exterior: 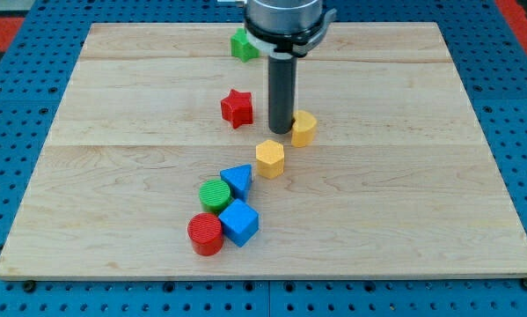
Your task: Push the yellow hexagon towards the right of the yellow heart
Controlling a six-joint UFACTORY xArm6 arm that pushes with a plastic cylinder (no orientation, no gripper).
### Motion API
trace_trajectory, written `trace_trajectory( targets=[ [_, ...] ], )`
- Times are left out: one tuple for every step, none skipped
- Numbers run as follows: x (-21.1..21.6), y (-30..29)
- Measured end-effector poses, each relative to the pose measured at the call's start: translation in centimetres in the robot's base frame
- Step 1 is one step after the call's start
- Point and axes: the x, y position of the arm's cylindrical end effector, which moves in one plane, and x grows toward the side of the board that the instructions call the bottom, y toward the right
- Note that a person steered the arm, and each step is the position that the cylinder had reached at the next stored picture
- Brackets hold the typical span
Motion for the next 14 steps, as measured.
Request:
trace_trajectory(
  targets=[
    [0.3, -1.6],
    [1.6, -6.4],
    [3.8, -8.6],
    [5.6, -7.3],
    [5.6, -4.8],
    [5.7, -2.3],
    [5.9, -1.4],
    [7.4, -0.9],
    [7.4, 2.3],
    [7.2, 4.5],
    [7.2, 8.2],
    [7.2, 10.1],
    [7.2, 12.5],
    [6.4, 17.2]
  ],
)
